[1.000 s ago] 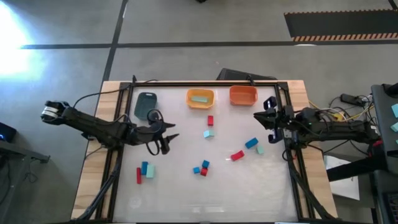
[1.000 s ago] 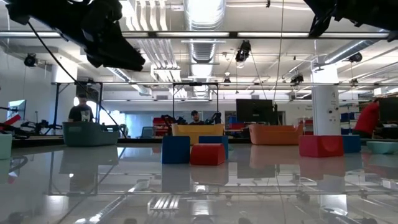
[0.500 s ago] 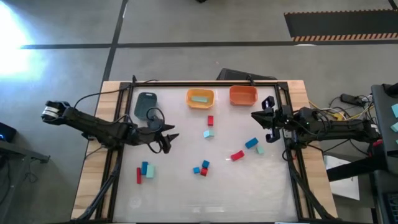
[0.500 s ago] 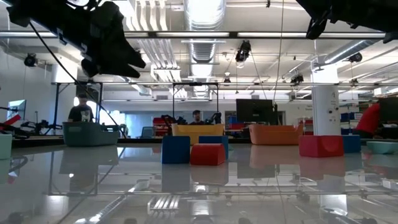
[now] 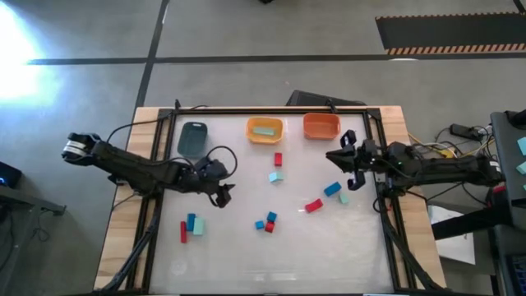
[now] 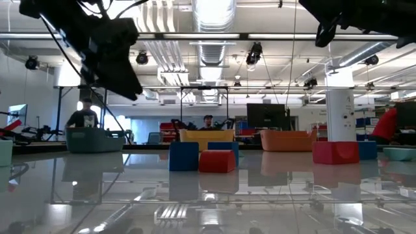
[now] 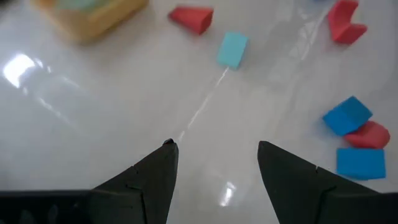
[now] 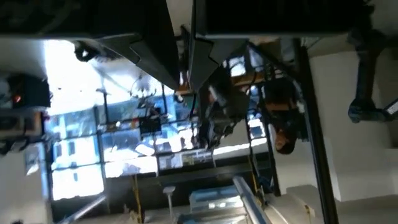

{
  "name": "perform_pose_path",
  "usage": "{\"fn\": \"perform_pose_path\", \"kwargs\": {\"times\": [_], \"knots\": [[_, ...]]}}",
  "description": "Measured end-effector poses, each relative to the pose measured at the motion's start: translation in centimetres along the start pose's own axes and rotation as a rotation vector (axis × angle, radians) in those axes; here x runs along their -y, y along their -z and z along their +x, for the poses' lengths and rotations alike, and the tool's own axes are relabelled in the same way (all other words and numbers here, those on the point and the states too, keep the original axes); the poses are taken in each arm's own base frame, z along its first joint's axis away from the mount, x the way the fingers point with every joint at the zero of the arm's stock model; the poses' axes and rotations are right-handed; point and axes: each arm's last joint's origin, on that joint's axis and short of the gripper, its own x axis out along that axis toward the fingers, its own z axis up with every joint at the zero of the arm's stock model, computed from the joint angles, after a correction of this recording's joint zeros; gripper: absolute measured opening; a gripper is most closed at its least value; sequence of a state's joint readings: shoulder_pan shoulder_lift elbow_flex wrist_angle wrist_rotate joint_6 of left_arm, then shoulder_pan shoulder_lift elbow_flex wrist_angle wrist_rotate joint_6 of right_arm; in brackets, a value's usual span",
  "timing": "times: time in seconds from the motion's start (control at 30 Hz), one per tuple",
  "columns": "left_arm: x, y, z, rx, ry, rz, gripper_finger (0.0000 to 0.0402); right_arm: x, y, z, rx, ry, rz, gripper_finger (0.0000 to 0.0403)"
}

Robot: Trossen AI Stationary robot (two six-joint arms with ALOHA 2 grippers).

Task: Sort & place blocks by color
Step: Put the red arch block into the orange bin

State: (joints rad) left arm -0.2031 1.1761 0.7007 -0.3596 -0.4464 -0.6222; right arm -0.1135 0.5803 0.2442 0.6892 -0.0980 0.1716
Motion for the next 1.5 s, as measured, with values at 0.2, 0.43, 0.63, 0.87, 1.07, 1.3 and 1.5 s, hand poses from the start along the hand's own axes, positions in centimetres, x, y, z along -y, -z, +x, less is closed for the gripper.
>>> {"fn": "perform_pose_path", "kwargs": {"times": [0.2, 0.43, 0.63, 0.87, 1.07, 1.3, 1.5], "knots": [[0.6, -1.7, -0.4, 0.088, -0.017, 0.129, 0.0205, -0.3, -0.7, 2.0, -0.195, -0.016, 0.052, 0.0027], [0.6, -2.8, -1.4, 0.152, -0.052, 0.221, 0.0205, -0.9, -1.6, 4.1, -0.633, 0.023, 0.041, 0.0027], [0.4, -3.4, -2.3, 0.189, -0.043, 0.229, 0.0205, -2.3, -1.3, 5.4, -0.929, 0.107, -0.001, 0.0027], [0.3, -3.4, -2.6, 0.196, -0.041, 0.247, 0.0205, -4.3, 0.1, 6.6, -1.194, 0.113, -0.098, 0.0027], [0.3, -3.5, -2.7, 0.197, -0.044, 0.276, 0.0205, -5.4, 1.5, 7.1, -1.435, 0.135, -0.117, 0.0027], [0.3, -3.5, -2.7, 0.201, -0.053, 0.275, 0.0205, -6.2, 3.0, 8.5, -1.587, 0.152, -0.074, 0.0034], [0.2, -3.5, -2.7, 0.204, -0.061, 0.276, 0.0205, -6.6, 4.4, 10.0, -1.654, 0.097, -0.065, 0.0099]]}}
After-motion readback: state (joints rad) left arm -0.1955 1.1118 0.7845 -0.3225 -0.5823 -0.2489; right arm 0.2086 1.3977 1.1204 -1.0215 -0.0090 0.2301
